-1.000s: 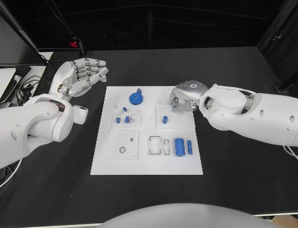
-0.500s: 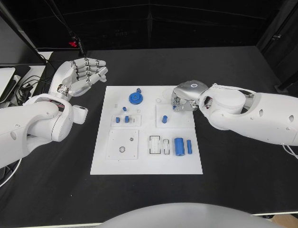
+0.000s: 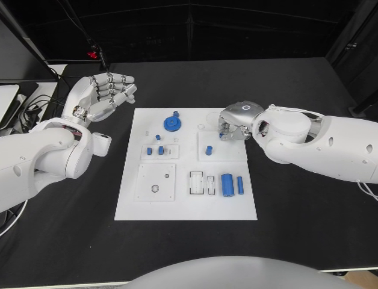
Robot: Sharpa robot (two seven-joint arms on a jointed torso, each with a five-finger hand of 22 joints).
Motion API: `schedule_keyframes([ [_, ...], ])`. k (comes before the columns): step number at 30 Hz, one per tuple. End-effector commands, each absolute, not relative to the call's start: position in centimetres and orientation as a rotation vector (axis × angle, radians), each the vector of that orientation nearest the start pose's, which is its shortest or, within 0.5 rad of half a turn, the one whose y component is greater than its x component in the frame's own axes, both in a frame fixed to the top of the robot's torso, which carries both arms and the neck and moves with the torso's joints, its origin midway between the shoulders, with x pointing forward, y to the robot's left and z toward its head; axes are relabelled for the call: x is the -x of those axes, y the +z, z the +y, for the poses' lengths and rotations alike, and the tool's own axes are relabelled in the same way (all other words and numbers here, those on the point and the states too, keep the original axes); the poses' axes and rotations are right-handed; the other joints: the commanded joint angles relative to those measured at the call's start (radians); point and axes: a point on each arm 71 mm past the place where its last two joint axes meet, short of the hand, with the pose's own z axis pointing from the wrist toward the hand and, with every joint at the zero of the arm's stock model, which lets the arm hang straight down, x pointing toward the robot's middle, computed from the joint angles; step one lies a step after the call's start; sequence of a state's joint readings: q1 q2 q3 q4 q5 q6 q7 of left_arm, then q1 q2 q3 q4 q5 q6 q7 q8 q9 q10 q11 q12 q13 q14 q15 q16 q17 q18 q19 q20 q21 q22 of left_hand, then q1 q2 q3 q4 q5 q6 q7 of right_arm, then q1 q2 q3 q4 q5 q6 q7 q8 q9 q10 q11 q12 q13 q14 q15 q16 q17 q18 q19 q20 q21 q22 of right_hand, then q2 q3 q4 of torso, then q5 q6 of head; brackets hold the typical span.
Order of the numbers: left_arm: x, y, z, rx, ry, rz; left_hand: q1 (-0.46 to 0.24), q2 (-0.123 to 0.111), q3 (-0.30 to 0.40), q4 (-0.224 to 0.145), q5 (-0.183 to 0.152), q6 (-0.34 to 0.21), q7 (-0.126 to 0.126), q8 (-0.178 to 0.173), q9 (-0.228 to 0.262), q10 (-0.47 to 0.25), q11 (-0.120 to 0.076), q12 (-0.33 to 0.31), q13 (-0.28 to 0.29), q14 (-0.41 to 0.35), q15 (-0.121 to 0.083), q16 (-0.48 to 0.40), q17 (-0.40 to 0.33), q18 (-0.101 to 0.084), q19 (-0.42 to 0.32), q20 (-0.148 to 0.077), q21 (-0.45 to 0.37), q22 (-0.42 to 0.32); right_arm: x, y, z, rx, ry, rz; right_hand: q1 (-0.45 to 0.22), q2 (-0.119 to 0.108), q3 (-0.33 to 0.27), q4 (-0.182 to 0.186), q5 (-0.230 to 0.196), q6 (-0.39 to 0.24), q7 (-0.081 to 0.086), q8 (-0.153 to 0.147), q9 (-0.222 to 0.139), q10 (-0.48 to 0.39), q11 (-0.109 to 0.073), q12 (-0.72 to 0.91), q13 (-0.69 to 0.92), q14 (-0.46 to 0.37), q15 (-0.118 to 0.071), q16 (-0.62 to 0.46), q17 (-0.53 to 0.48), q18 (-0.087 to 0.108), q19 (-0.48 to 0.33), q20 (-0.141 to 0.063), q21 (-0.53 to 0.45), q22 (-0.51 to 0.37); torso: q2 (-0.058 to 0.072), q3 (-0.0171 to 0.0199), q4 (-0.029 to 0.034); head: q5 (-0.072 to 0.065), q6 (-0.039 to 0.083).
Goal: Assemble the parts on the task board
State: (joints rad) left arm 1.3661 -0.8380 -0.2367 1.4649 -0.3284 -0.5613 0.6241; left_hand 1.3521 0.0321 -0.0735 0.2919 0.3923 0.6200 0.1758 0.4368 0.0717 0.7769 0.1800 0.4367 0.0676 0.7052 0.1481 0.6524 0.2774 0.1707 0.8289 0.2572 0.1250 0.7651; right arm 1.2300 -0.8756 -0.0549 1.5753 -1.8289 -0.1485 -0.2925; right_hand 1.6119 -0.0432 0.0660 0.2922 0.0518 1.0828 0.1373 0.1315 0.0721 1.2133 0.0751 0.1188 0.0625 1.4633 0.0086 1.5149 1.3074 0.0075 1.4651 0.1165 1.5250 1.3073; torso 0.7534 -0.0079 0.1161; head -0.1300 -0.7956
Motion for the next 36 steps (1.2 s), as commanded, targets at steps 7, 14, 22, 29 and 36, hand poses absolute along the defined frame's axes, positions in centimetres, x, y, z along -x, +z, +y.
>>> schedule_keyframes([
  [7,-50.1,-14.42,22.92,0.521,-1.305,1.221,0.006,0.004,-0.007,-0.001,0.007,-0.005,0.054,0.005,-0.001,-0.007,0.001,0.006,-0.001,0.01,0.0,0.008,-0.002,0.011,0.008,-0.001,0.004,-0.001,-48.02,-17.98,-20.41,0.445,0.289,1.688,-0.013,-0.001,0.008,0.0,-0.005,0.006,-0.001,0.0,-0.001,0.013,-0.002,-0.008,-0.001,0.073,-0.006,-0.008,0.086,0.01,0.069,-0.006,-0.008,0.235,0.0,0.0002,0.0005,0.001,-0.001],
  [14,-50.11,-14.43,22.92,0.521,-1.305,1.221,0.006,0.004,-0.007,-0.001,0.007,-0.005,0.054,0.005,-0.001,-0.007,0.001,0.006,-0.001,0.01,0.0,0.008,-0.002,0.011,0.008,-0.001,0.004,-0.001,-47.98,-17.89,-20.32,0.442,0.302,1.677,-0.013,-0.006,0.014,0.0,-0.005,0.0,0.002,-0.007,-0.003,0.015,-0.001,-0.013,-0.001,0.073,-0.006,-0.008,0.085,0.01,0.069,-0.007,-0.008,0.235,0.001,0.0003,0.0008,0.003,-0.003],
  [22,-50.12,-14.44,22.92,0.522,-1.304,1.222,0.006,0.004,-0.007,-0.001,0.007,-0.005,0.054,0.005,-0.001,-0.007,0.001,0.006,-0.001,0.01,0.0,0.008,-0.002,0.011,0.008,-0.001,0.004,-0.001,-47.98,-17.95,-20.34,0.441,0.299,1.687,-0.01,-0.007,0.024,-0.001,-0.005,0.001,0.002,-0.011,-0.004,0.018,-0.001,-0.018,-0.001,0.073,-0.006,-0.009,0.084,0.01,0.069,-0.007,-0.009,0.235,0.001,0.0,0.0,0.005,-0.007],
  [29,-50.15,-14.46,22.9,0.523,-1.304,1.225,0.007,0.005,-0.007,-0.001,0.007,-0.005,0.054,0.006,-0.001,-0.007,0.001,0.006,-0.001,0.01,0.0,0.009,-0.002,0.011,0.008,-0.001,0.004,-0.001,-47.96,-17.98,-20.32,0.441,0.302,1.691,-0.005,-0.008,0.037,-0.001,-0.005,0.012,-0.001,-0.01,-0.002,0.024,-0.003,-0.023,-0.001,0.074,-0.007,-0.009,0.085,0.01,0.069,-0.008,-0.009,0.235,0.001,0.0,0.0,0.004,-0.009],
  [36,-50.17,-14.48,22.87,0.524,-1.304,1.226,0.008,0.005,-0.008,-0.001,0.007,-0.006,0.054,0.006,-0.001,-0.007,0.001,0.007,-0.001,0.01,0.0,0.01,-0.002,0.011,0.009,-0.001,0.004,-0.002,-47.93,-17.86,-20.2,0.441,0.323,1.675,0.017,-0.006,0.064,-0.003,-0.005,0.038,-0.009,-0.003,0.001,0.035,-0.009,-0.03,-0.001,0.074,-0.012,-0.008,0.088,0.009,0.07,-0.011,-0.008,0.235,0.0,0.0,0.0005,0.005,-0.01],
])
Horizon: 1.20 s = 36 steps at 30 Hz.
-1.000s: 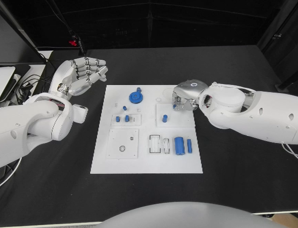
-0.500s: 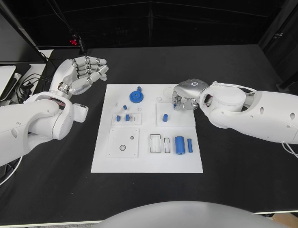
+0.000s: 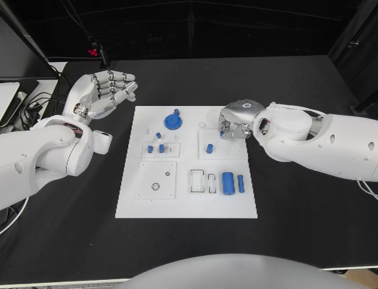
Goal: Assemble the parts on the task board
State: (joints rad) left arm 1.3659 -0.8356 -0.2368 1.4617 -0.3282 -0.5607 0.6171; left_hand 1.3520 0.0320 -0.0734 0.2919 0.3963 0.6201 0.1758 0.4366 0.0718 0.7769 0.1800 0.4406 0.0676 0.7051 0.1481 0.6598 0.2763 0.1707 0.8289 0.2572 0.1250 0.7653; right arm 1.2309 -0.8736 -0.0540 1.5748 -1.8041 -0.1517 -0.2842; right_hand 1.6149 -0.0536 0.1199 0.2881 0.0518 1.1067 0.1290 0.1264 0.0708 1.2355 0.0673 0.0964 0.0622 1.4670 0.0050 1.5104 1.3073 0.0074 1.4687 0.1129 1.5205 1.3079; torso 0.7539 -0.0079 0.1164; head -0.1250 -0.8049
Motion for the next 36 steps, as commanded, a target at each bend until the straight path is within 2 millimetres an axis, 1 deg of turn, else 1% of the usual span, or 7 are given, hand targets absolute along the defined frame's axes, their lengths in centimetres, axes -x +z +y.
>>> schedule_keyframes([
  [1,-50.17,-14.48,22.87,0.524,-1.304,1.226,0.008,0.005,-0.008,-0.001,0.004,-0.006,0.054,0.007,-0.001,-0.007,0.001,0.004,-0.001,0.01,0.0,0.002,-0.001,0.011,0.009,-0.001,0.004,-0.002,-47.93,-17.85,-20.19,0.441,0.325,1.673,0.015,0.004,0.013,0.001,-0.005,0.017,-0.002,0.003,0.002,0.015,-0.002,-0.008,-0.001,0.071,-0.009,-0.003,0.088,0.009,0.066,-0.008,-0.003,0.235,0.0,-0.0002,-0.0003,0.001,-0.001],
  [5,-50.18,-14.49,22.87,0.524,-1.303,1.227,0.008,0.005,-0.008,-0.001,0.004,-0.006,0.054,0.007,-0.001,-0.007,0.001,0.004,-0.001,0.01,0.0,0.002,-0.001,0.011,0.009,-0.001,0.004,-0.002,-47.96,-17.88,-20.19,0.438,0.322,1.677,0.014,-0.002,0.017,0.003,-0.005,0.021,-0.002,0.002,0.002,0.016,-0.001,-0.012,-0.001,0.07,-0.009,-0.004,0.085,0.009,0.066,-0.009,-0.004,0.235,-0.001,0.0001,0.0001,0.0,-0.001],
  [14,-50.19,-14.51,22.88,0.527,-1.303,1.23,0.009,0.006,-0.009,-0.001,0.004,-0.006,0.054,0.007,-0.001,-0.008,0.001,0.005,-0.001,0.01,-0.001,0.003,-0.001,0.01,0.009,-0.001,0.005,-0.002,-47.96,-17.85,-20.17,0.432,0.326,1.674,0.015,-0.026,0.032,0.002,-0.005,-0.011,0.011,-0.024,-0.006,0.014,0.006,-0.026,-0.001,0.07,-0.004,-0.005,0.084,0.009,0.066,-0.009,-0.004,0.235,0.0,-0.0001,-0.0001,0.002,0.0],
  [18,-50.19,-14.51,22.9,0.527,-1.302,1.23,0.009,0.006,-0.009,-0.001,0.004,-0.006,0.054,0.007,-0.001,-0.007,0.001,0.005,-0.001,0.01,-0.001,0.003,-0.001,0.01,0.009,-0.001,0.005,-0.002,-47.93,-17.82,-20.09,0.433,0.332,1.671,0.02,-0.032,0.04,0.001,-0.005,-0.014,0.013,-0.028,-0.005,0.015,0.007,-0.029,-0.001,0.071,-0.002,-0.004,0.085,0.009,0.067,-0.008,-0.003,0.235,0.0,0.0001,0.0005,0.002,0.001],
  [32,-50.2,-14.52,22.91,0.529,-1.3,1.231,0.01,0.006,-0.009,-0.001,0.004,-0.006,0.054,0.008,-0.001,-0.007,0.001,0.006,0.0,0.009,-0.001,0.004,-0.002,0.01,0.009,-0.001,0.005,-0.002,-47.95,-17.85,-20.01,0.435,0.333,1.673,0.025,-0.035,0.051,0.002,-0.005,-0.007,0.013,-0.027,-0.003,0.018,0.008,-0.03,-0.001,0.07,-0.001,-0.005,0.084,0.009,0.067,-0.007,-0.002,0.235,0.0,-0.0003,-0.0003,0.003,-0.003],
  [36,-50.2,-14.52,22.89,0.529,-1.301,1.232,0.012,0.008,-0.009,-0.001,0.005,-0.006,0.053,0.01,-0.001,-0.006,0.0,0.009,0.0,0.009,-0.001,0.005,-0.002,0.01,0.01,-0.002,0.005,-0.002,-47.95,-17.9,-19.98,0.437,0.329,1.679,0.027,-0.031,0.064,0.002,-0.005,0.011,0.007,-0.02,0.001,0.025,0.004,-0.029,0.0,0.07,-0.004,-0.005,0.083,0.008,0.068,-0.007,-0.002,0.236,0.0,-0.0003,-0.0001,0.003,-0.003],
])
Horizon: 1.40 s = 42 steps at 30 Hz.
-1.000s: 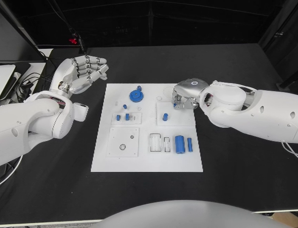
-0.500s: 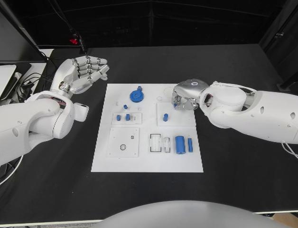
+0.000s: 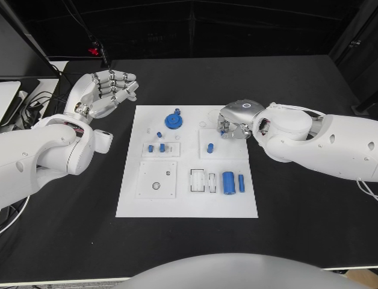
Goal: Assemble the parts on the task board
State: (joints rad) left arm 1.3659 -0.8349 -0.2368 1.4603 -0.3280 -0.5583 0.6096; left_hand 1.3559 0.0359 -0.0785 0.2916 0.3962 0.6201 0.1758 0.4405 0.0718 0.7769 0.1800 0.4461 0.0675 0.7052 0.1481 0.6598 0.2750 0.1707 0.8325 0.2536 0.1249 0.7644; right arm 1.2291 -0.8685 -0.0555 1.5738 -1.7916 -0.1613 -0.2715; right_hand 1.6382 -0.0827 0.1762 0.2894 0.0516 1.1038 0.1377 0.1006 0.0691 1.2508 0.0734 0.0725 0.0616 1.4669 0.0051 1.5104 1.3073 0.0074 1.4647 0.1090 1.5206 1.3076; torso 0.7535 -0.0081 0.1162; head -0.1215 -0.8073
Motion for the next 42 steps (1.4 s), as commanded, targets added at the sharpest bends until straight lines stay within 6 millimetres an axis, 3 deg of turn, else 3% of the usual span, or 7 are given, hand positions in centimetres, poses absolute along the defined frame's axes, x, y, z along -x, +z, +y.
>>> schedule_keyframes([
  [1,-50.2,-14.5,22.9,0.529,-1.301,1.232,0.008,0.004,-0.004,0.0,0.005,-0.007,0.053,0.006,-0.002,-0.006,0.0,0.003,0.0,0.009,-0.001,0.005,-0.001,0.01,0.006,0.002,0.005,-0.001,-48.0,-17.9,-20.0,0.438,0.328,1.68,0.004,0.0,0.01,0.0,-0.005,0.02,-0.004,0.009,0.004,0.012,-0.003,-0.005,0.0,0.071,-0.005,-0.005,0.084,0.008,0.072,-0.003,-0.002,0.236,0.0,0.0,-0.0001,0.0,-0.001],
  [11,-50.2,-14.5,22.9,0.529,-1.301,1.233,0.008,0.004,-0.004,0.0,0.005,-0.007,0.053,0.006,-0.002,-0.006,0.0,0.003,0.0,0.009,-0.001,0.005,-0.001,0.01,0.006,0.002,0.005,-0.001,-48.0,-17.8,-20.0,0.431,0.329,1.672,0.006,0.005,0.038,-0.001,-0.005,0.081,-0.026,0.034,0.015,0.045,-0.021,-0.002,0.0,0.071,-0.02,-0.005,0.085,0.008,0.075,-0.013,0.002,0.238,0.0,0.0001,-0.0001,-0.001,-0.001],
  [42,-50.2,-14.7,23.0,0.531,-1.301,1.235,0.01,0.005,-0.005,0.0,0.005,-0.006,0.053,0.007,-0.001,-0.005,0.0,0.005,0.0,0.008,-0.001,0.007,-0.001,0.01,0.006,0.002,0.005,-0.001,-46.6,-16.5,-20.8,0.401,0.381,1.561,0.001,0.004,0.044,0.0,-0.005,0.087,-0.029,0.034,0.015,0.048,-0.022,-0.006,-0.001,0.071,-0.023,-0.005,0.086,0.007,0.076,-0.016,0.003,0.239,-0.001,-0.0001,0.0005,0.0,0.004],
])
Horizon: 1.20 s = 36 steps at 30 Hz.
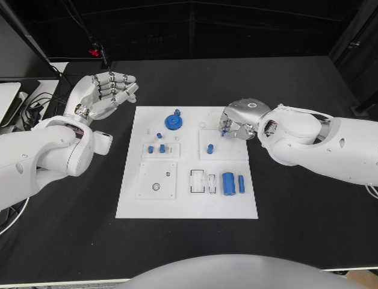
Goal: Assemble the parts on the task board
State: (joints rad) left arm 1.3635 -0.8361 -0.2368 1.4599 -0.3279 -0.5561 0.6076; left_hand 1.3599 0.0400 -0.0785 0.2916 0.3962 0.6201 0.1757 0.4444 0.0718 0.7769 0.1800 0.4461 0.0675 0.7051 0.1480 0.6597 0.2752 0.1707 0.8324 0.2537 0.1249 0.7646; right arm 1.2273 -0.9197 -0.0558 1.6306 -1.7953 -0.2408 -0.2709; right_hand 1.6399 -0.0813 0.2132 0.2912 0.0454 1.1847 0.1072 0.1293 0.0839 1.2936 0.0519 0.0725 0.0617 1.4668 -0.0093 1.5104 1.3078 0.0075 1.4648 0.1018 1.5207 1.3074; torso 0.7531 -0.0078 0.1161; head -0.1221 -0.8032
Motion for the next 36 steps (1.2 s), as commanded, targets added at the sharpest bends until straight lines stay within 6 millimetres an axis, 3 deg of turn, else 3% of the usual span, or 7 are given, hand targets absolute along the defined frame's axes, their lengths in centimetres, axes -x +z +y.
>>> schedule_keyframes([
  [1,-50.2,-14.7,22.9,0.531,-1.302,1.236,0.006,0.001,-0.005,0.0,0.005,-0.006,0.053,0.004,-0.002,-0.005,0.0,0.005,0.0,0.008,-0.001,0.007,-0.002,0.01,0.006,0.002,0.005,-0.002,-46.4,-16.4,-20.8,0.402,0.383,1.559,-0.001,0.003,0.007,-0.002,0.002,0.006,0.002,0.005,0.0,0.005,-0.001,-0.006,-0.001,0.071,-0.009,-0.005,0.086,0.007,0.076,-0.009,0.003,0.239,-0.001,-0.0007,0.001,0.001,0.0],
  [14,-50.2,-14.7,22.8,0.529,-1.303,1.236,0.006,0.001,-0.005,0.0,0.005,-0.006,0.053,0.004,-0.002,-0.005,0.0,0.005,0.0,0.008,-0.001,0.007,-0.002,0.01,0.006,0.002,0.005,-0.002,-44.9,-14.0,-19.2,0.446,0.498,1.443,0.003,0.01,0.022,-0.003,0.002,0.01,0.0,0.005,0.001,0.008,-0.003,-0.009,-0.001,0.072,-0.012,-0.002,0.093,0.005,0.079,-0.012,0.009,0.242,-0.001,-0.0009,0.0017,0.006,-0.001],
  [21,-50.2,-14.7,22.7,0.529,-1.303,1.236,0.006,0.001,-0.005,0.0,0.005,-0.006,0.053,0.004,-0.002,-0.005,0.0,0.005,0.0,0.008,-0.001,0.007,-0.002,0.01,0.006,0.002,0.005,-0.002,-44.1,-13.2,-17.3,0.48,0.597,1.366,0.005,0.011,0.029,-0.005,0.003,0.01,0.0,0.003,0.001,0.008,-0.003,-0.01,-0.001,0.072,-0.012,-0.002,0.093,0.005,0.08,-0.013,0.009,0.242,0.0,-0.0002,0.0024,0.027,-0.008],
  [23,-50.2,-14.7,22.7,0.529,-1.303,1.236,0.007,0.002,-0.006,0.0,0.006,-0.006,0.053,0.005,-0.002,-0.006,0.0,0.007,0.0,0.007,-0.001,0.008,-0.002,0.01,0.007,0.001,0.005,-0.002,-43.9,-13.2,-16.6,0.488,0.619,1.362,0.006,0.011,0.029,-0.005,0.003,0.01,0.0,0.003,0.001,0.007,-0.003,-0.01,-0.001,0.072,-0.012,-0.002,0.093,0.005,0.08,-0.013,0.009,0.242,0.001,-0.0002,0.0033,0.039,-0.011],
  [27,-50.3,-14.7,22.7,0.529,-1.303,1.236,0.007,0.002,-0.006,0.0,0.006,-0.006,0.053,0.005,-0.002,-0.006,0.0,0.007,0.0,0.007,-0.001,0.008,-0.002,0.01,0.007,0.001,0.005,-0.002,-43.5,-13.2,-14.9,0.514,0.653,1.38,0.006,0.011,0.03,-0.005,0.003,0.01,0.0,0.003,0.001,0.007,-0.003,-0.01,-0.001,0.072,-0.012,-0.002,0.093,0.005,0.08,-0.013,0.009,0.242,0.0,-0.0014,0.0021,0.076,-0.023],
  [31,-50.3,-14.7,22.6,0.528,-1.304,1.236,0.007,0.002,-0.006,0.0,0.006,-0.006,0.053,0.005,-0.002,-0.006,0.0,0.007,0.0,0.007,-0.001,0.008,-0.002,0.01,0.007,0.001,0.005,-0.002,-43.2,-13.3,-13.2,0.539,0.685,1.392,0.007,0.011,0.034,-0.006,0.003,0.009,0.001,0.002,0.0,0.006,-0.002,-0.011,-0.001,0.072,-0.012,-0.002,0.094,0.006,0.079,-0.013,0.008,0.242,0.001,-0.0015,0.0036,0.098,-0.031],
  [36,-50.3,-14.7,22.4,0.526,-1.308,1.236,0.007,0.002,-0.006,0.0,0.006,-0.006,0.053,0.005,-0.002,-0.006,0.0,0.007,0.0,0.007,-0.001,0.008,-0.002,0.01,0.007,0.001,0.005,-0.002,-42.6,-13.4,-10.5,0.582,0.74,1.41,0.01,0.012,0.04,-0.008,0.003,0.008,0.002,0.0,0.0,0.005,-0.002,-0.011,-0.002,0.072,-0.012,-0.002,0.095,0.006,0.078,-0.013,0.006,0.241,0.001,-0.002,0.0053,0.136,-0.051],
])
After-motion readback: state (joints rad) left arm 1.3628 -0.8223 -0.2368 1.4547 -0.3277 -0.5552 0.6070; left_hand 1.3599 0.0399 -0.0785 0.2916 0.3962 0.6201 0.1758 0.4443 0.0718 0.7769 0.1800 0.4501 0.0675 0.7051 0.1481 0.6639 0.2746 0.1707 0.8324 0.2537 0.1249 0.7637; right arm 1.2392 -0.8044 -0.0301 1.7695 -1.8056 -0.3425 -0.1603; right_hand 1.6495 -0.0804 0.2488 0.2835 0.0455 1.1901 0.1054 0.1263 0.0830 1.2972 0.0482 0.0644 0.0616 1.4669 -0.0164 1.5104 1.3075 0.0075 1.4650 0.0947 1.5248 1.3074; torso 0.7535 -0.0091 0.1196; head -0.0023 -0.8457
